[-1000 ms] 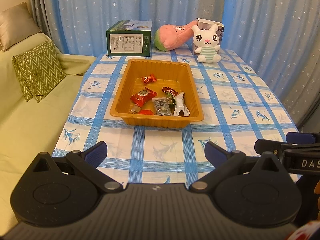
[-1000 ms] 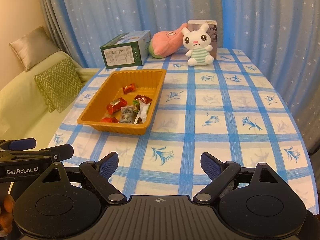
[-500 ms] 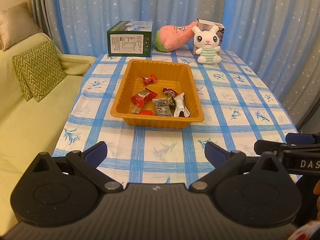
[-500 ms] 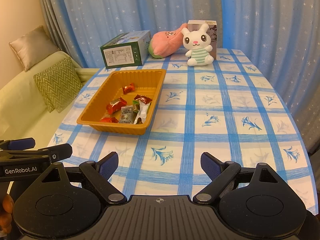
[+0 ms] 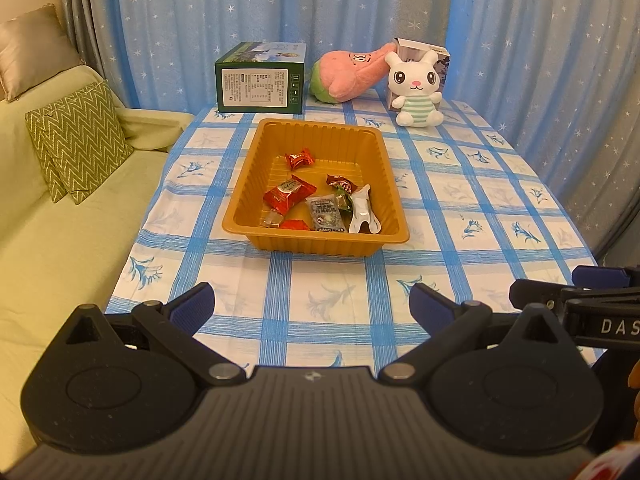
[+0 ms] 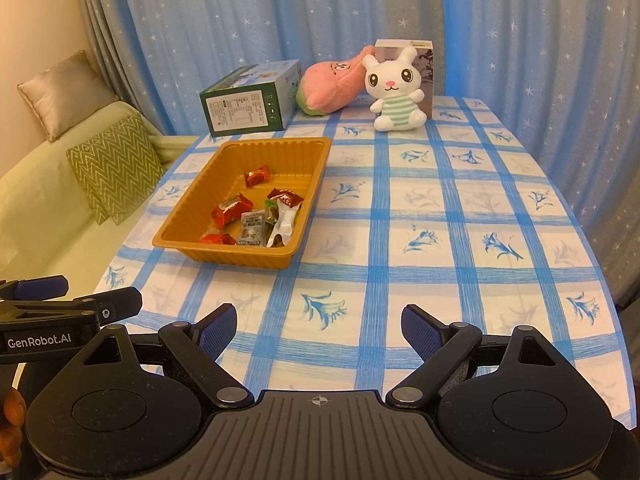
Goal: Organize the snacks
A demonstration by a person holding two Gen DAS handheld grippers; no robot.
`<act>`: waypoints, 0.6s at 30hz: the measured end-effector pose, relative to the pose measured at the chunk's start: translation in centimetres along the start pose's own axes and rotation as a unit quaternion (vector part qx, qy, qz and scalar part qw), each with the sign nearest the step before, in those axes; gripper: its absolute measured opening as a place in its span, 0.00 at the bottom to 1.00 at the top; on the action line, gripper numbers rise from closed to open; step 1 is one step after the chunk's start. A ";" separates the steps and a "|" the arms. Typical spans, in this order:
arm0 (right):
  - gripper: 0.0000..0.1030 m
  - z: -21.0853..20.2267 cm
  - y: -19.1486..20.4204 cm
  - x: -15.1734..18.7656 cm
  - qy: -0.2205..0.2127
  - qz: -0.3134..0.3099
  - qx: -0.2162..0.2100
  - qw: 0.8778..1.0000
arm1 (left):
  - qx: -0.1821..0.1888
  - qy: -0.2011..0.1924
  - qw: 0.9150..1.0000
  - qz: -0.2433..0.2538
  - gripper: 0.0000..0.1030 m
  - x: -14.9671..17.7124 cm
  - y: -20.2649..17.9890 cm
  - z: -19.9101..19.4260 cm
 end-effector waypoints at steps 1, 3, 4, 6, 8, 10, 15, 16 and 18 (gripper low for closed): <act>0.86 0.0 0.0 0.0 0.000 0.000 0.000 1.000 | 0.000 0.000 1.000 0.000 1.00 0.0 0.0 0.0; 0.86 0.0 0.0 0.0 0.000 0.000 0.000 1.000 | 0.000 0.000 1.000 0.000 1.00 0.0 0.0 0.0; 0.86 0.0 0.0 0.0 0.000 0.000 0.000 1.000 | -0.001 0.000 1.000 0.000 1.00 0.0 0.0 0.0; 0.86 0.0 0.0 0.0 0.000 0.000 0.000 1.000 | -0.001 0.000 1.000 0.000 1.00 0.0 0.0 0.0; 0.86 0.0 0.0 0.0 0.000 0.000 0.000 1.000 | 0.000 0.000 1.000 0.000 1.00 0.0 0.0 0.0; 0.86 0.0 0.0 0.0 0.000 0.000 0.000 1.000 | -0.001 0.000 1.000 0.000 1.00 0.0 0.0 0.0; 0.86 0.0 0.0 0.0 0.000 0.000 0.000 1.000 | -0.001 -0.003 1.000 0.000 1.00 0.0 0.1 0.0; 0.86 0.0 0.0 0.0 0.000 0.000 0.000 1.000 | 0.000 -0.004 1.000 -0.002 1.00 0.0 0.2 0.0; 0.86 0.0 0.0 0.0 0.000 0.000 0.001 1.000 | -0.001 -0.003 1.000 -0.006 1.00 -0.1 0.4 0.0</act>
Point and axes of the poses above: each gripper's, at about its wrist camera, not at the fingertips, and z roughly the way its jaws point, y to its left, x to its underside, the point moved 4 cm from there along z, roughly the way its jaws point, and after that the axes turned 3 degrees about z, right-handed, at the moved point
